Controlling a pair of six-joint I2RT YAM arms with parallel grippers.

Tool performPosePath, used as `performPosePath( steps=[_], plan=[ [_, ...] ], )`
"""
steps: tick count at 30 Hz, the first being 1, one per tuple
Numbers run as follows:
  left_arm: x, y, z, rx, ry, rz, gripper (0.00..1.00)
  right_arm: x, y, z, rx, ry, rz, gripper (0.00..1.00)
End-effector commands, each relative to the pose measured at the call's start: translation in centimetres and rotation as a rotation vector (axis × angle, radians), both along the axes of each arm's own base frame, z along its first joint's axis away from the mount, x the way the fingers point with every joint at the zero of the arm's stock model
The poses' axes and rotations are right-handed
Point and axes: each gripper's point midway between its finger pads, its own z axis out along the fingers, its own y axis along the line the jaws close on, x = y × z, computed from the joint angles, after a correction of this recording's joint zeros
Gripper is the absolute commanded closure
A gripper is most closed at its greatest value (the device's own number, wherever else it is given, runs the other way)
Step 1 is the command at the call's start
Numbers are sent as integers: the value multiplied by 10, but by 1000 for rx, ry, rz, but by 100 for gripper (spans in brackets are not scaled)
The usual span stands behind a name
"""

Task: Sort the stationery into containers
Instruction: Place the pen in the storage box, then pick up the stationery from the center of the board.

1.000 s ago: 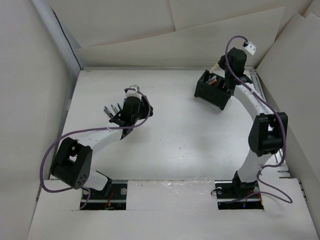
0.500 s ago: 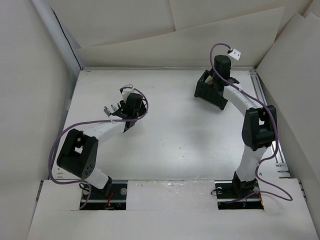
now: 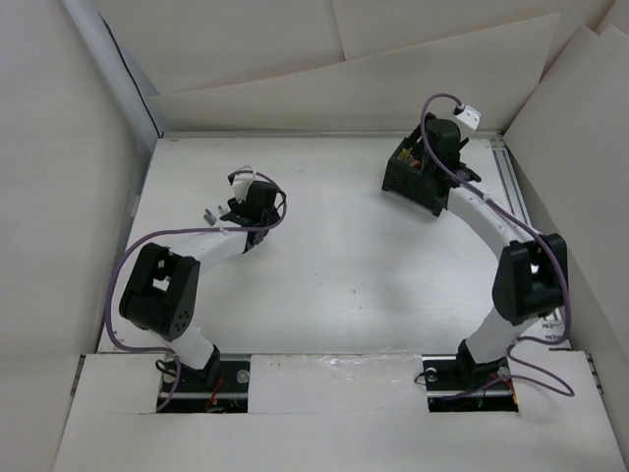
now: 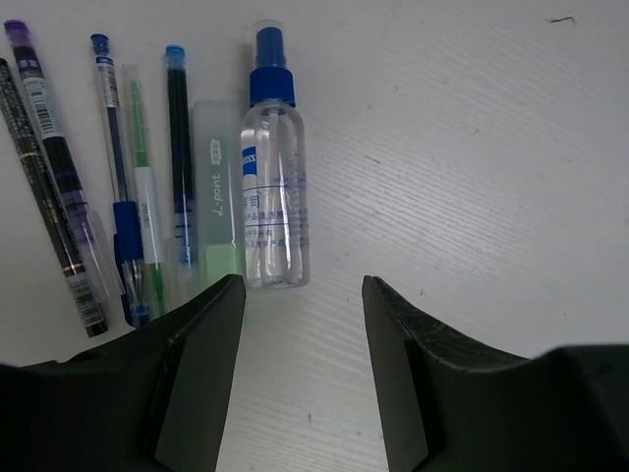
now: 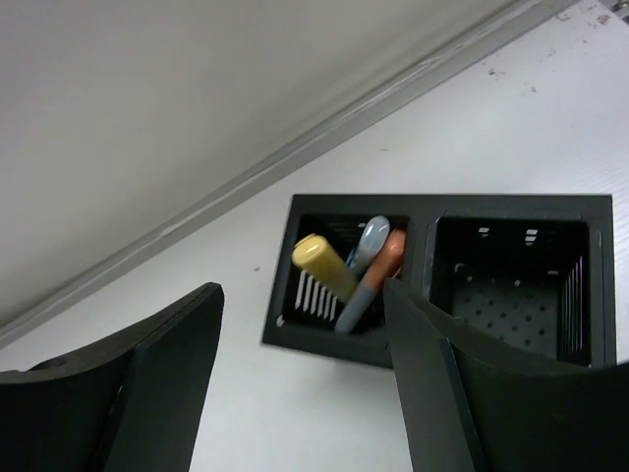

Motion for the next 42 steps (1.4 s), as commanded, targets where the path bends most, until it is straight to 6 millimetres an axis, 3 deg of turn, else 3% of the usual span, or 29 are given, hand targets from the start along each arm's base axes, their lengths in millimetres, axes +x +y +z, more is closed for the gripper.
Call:
performPosePath(
  steps=[1,2,9,14,16,21,34,36,42],
  plan=[
    [9,10,17,19,-52,79,52,-24,32,32,103,-90,77,28],
    [9,10,17,19,-52,80,52,-34,34,17,106,-60,83,28],
    [20,8,13,49,-26,92,52,-80,68,2,120,-39,165,29],
    [28,3,-1,60,9,85,52,-101,65,11,120,-64,185,29],
    [36,4,2,57,5,94,53,-104,63,14,123,-72,185,29],
    [36,14,-8,46,30,104,53,-105,57,10,140,-62,194,29],
    [38,14,-25,74,66,102,57,-99,57,-7,138,-22,204,29],
    [36,15,-37,86,91,101,59,-99,57,-7,138,-22,204,29],
    [40,12,-33,74,82,95,62,-98,57,-11,136,-13,204,29]
  ],
)
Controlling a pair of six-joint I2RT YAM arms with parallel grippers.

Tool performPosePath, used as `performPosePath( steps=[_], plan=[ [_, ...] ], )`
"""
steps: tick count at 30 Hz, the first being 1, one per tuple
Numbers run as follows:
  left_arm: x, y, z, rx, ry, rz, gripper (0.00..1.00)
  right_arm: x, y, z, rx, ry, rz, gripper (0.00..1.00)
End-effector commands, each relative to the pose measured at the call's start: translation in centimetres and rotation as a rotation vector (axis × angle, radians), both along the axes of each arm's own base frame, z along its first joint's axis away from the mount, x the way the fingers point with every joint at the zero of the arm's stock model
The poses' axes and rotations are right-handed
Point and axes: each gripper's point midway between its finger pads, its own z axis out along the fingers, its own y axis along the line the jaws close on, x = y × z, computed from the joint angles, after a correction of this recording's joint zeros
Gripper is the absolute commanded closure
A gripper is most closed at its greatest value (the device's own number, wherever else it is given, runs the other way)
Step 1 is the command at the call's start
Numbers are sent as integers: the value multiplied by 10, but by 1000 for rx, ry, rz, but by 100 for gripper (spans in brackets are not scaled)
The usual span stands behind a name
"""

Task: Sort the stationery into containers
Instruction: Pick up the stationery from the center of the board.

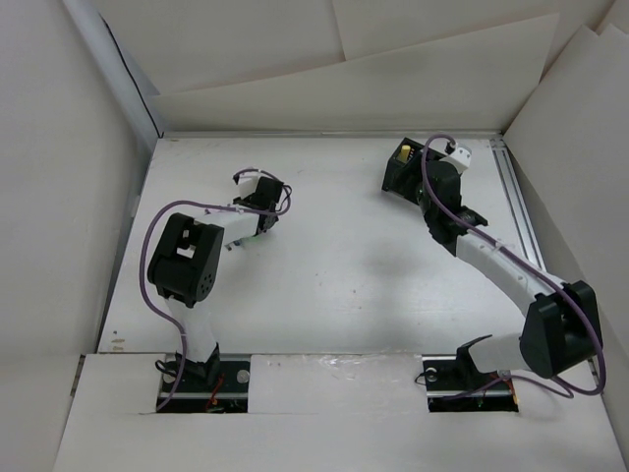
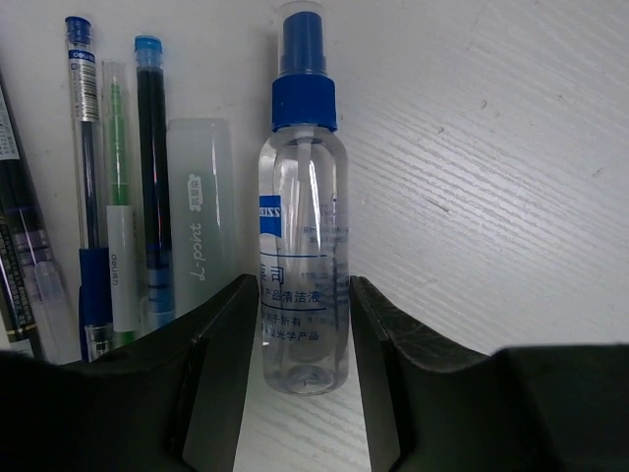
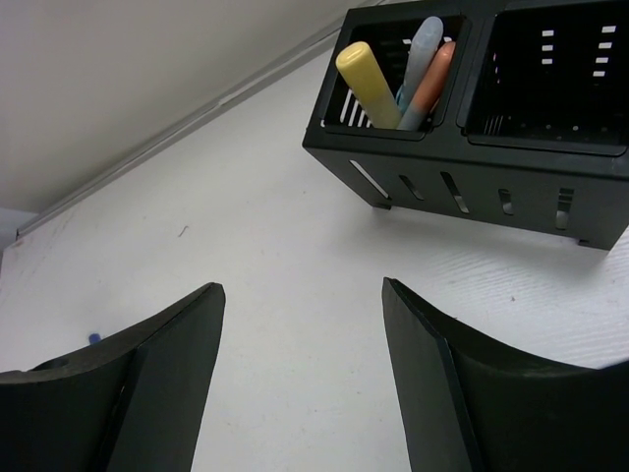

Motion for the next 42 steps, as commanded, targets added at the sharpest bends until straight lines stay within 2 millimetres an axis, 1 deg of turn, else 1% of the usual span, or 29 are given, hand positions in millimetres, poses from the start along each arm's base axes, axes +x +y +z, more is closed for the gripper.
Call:
performPosePath(
  steps=[1,3,5,6,11,12,13,14,15,16,17,19,20,21,22,23,24,26,27,29,30,31,32,33,34,36,37,40,42],
  plan=[
    [13,-6,22,-23,-54,-6,62,5,3,6,18,-27,3,29],
    [10,-7,18,-27,-42,-13,63,5,4,6,21,-26,12,29],
    [10,-11,14,-42,-34,-26,69,5,4,6,21,-26,12,29],
    [10,-11,14,-42,-34,-26,69,5,4,6,21,-26,12,29],
    [12,-21,14,-80,-33,-68,100,4,8,5,27,-24,32,29],
    [9,-20,11,-77,-25,-68,100,5,10,10,33,-31,42,29],
    [13,-21,22,-81,-55,-76,100,4,13,10,38,-29,57,29],
    [7,-31,24,-92,-54,-104,100,5,17,14,46,-36,75,29],
    [9,-38,32,-102,-76,-131,100,4,25,10,57,-22,121,27],
    [6,-42,35,-101,-90,-148,100,5,31,19,60,-39,154,24],
    [4,-51,50,-135,-124,-178,100,5,38,19,60,-35,191,17],
    [2,-70,66,-221,-167,-260,100,1,56,20,86,-19,309,11],
    [-5,-73,75,-252,-189,-287,100,1,64,21,98,-14,350,8],
    [-8,-78,81,-281,-207,-313,100,2,66,15,106,2,375,5],
    [-11,-89,91,-329,-234,-375,100,-3,77,22,127,-3,441,3],
    [-19,-92,89,-351,-233,-401,100,-3,83,22,135,1,468,3],
    [-23,-97,104,-369,-270,-450,100,-4,88,14,141,23,495,1],
    [-35,-119,122,-440,-321,-580,100,-6,101,15,155,29,552,0],
    [-43,-122,128,-463,-337,-611,100,-3,102,4,161,57,547,0],
    [-55,-136,138,-498,-361,-715,100,-8,117,-2,175,80,610,0],
    [-58,-139,142,-504,-382,-743,100,-9,127,-5,196,99,639,0],
    [-63,-144,146,-509,-387,-774,100,-8,133,0,219,86,661,0],
    [-68,-151,152,-516,-401,-812,100,-12,139,-2,233,93,705,0],
    [-68,-153,155,-510,-412,-834,100,-17,147,6,251,82,737,0],
    [-75,-159,153,-523,-405,-862,100,-17,156,4,257,82,769,0],
    [-83,-168,154,-541,-409,-919,100,-25,168,8,284,85,841,0],
    [-84,-169,156,-547,-416,-930,100,-27,171,12,289,79,860,0],
    [-89,-176,162,-572,-428,-978,100,-31,180,8,308,87,901,0],
    [-92,-179,165,-586,-432,-1004,100,-25,184,1,322,97,906,0]
  ],
)
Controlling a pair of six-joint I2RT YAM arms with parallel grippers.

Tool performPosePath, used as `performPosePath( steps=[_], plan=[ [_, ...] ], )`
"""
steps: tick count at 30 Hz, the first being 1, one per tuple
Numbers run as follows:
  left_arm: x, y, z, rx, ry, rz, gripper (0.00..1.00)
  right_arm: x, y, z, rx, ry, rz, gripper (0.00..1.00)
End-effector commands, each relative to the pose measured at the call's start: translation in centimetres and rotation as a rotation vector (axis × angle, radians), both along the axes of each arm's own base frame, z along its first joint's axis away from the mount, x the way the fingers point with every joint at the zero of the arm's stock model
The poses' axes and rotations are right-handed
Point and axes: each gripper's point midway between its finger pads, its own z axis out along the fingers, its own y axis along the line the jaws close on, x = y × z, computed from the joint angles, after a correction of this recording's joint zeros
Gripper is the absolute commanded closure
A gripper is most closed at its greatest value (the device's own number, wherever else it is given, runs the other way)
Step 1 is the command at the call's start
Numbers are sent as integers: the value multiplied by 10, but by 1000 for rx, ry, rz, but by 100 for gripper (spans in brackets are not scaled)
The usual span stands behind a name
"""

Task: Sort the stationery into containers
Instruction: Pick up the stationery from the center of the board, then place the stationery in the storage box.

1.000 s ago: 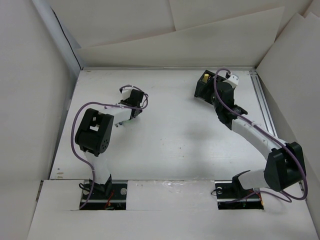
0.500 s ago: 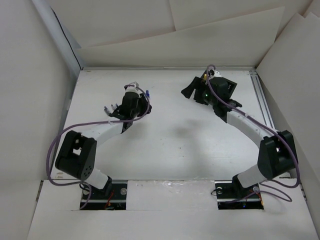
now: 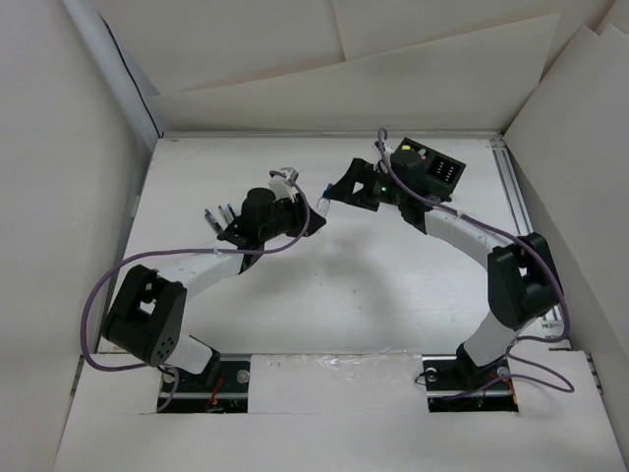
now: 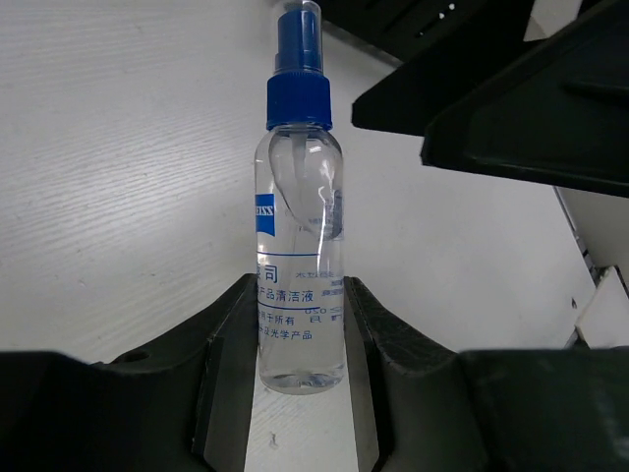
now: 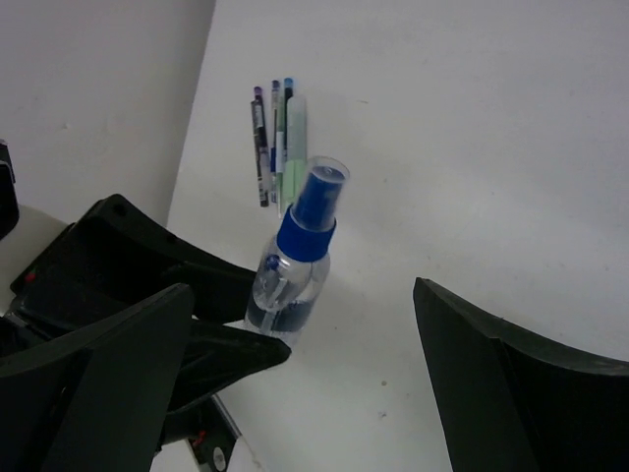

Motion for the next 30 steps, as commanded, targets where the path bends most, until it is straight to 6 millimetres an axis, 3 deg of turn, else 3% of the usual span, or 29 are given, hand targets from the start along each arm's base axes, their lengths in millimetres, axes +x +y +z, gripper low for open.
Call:
performPosePath(
  steps=[1,3,8,16,17,22,26,27,30],
  plan=[
    [-5,-14,37,-78,-121,-100,100,6,19,30,88,-80,80,0],
    [-7,-15,37,-82,-119,-113,100,8,23,35,118,-89,85,0],
    [-12,-18,38,-96,-124,-149,98,9,30,17,131,-47,118,5],
    [-14,-21,36,-101,-121,-168,98,12,37,14,172,-31,139,34],
    [-14,-21,36,-101,-121,-168,98,13,37,15,180,-32,137,43],
    [-10,-20,32,-92,-115,-149,94,12,38,11,180,-22,147,64],
    [-8,-20,30,-95,-109,-137,80,9,36,7,173,-12,137,77],
    [-9,-19,35,-101,-120,-138,71,10,35,12,175,-25,128,79],
    [-6,-15,35,-93,-126,-107,60,16,24,18,173,-42,88,83]
  ],
)
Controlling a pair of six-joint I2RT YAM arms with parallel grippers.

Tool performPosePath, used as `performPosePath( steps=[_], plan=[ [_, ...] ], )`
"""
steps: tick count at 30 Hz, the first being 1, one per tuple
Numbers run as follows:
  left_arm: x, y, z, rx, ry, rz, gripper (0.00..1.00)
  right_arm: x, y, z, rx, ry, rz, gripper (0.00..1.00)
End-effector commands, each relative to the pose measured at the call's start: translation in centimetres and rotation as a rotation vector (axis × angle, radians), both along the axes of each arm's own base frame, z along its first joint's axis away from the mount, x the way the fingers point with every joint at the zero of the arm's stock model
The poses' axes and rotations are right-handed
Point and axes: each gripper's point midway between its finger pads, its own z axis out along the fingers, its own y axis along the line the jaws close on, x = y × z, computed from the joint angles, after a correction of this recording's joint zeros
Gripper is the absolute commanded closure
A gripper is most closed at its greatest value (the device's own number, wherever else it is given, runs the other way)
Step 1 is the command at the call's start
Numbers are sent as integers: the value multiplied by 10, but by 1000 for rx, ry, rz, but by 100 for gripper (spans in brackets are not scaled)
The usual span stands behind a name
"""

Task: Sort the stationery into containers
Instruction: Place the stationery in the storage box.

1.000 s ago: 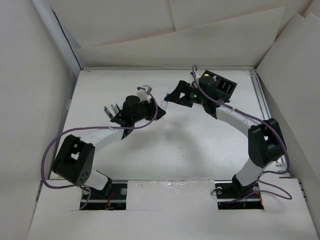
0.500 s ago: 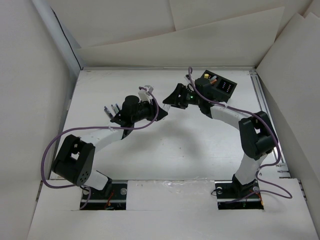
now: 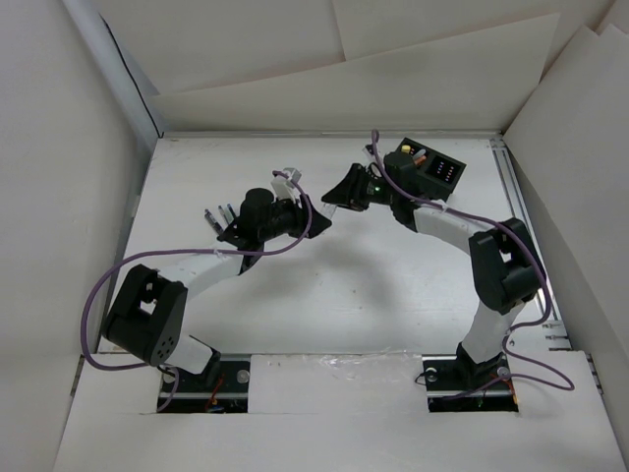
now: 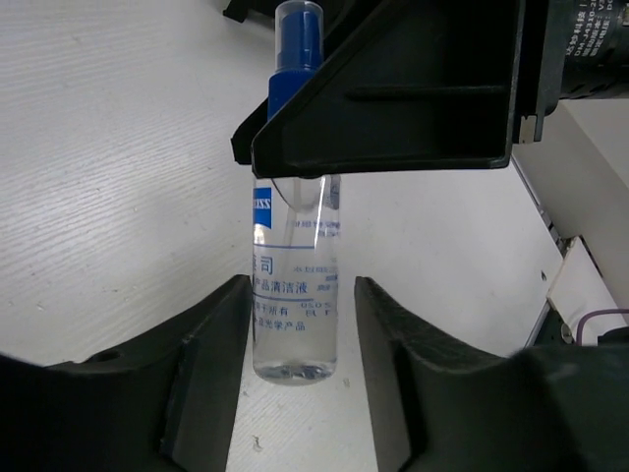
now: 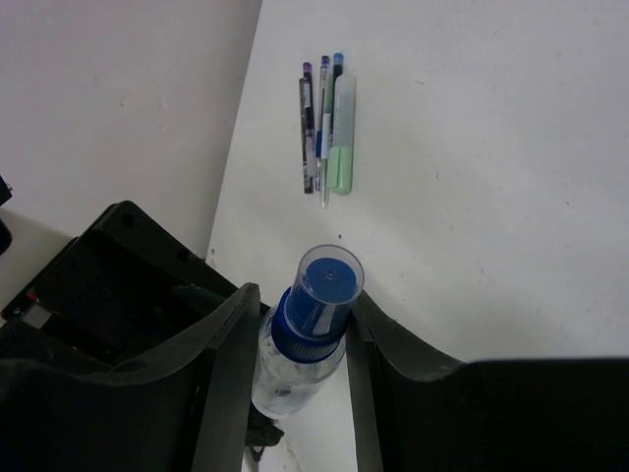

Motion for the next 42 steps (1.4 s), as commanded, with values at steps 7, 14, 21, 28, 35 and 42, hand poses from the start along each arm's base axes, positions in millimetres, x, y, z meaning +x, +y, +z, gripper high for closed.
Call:
performPosePath(
  steps=[7,14,21,28,35,42],
  plan=[
    [3,4,37,-57,-128,30,42,48,-60,36,16,-116,-194,85],
    [3,7,41,-65,-133,50,40,93,-138,56,-1,-150,-388,85],
    [3,10,36,-62,-96,74,40,135,-247,90,-102,-214,-776,85],
    [8,11,28,-45,-49,106,40,156,-305,110,-270,-286,-1081,85],
    [11,12,24,-33,-35,118,40,168,-299,102,-496,-318,-1152,85],
    [21,25,14,16,-11,212,41,168,-282,94,-588,-341,-1163,85]
  ],
)
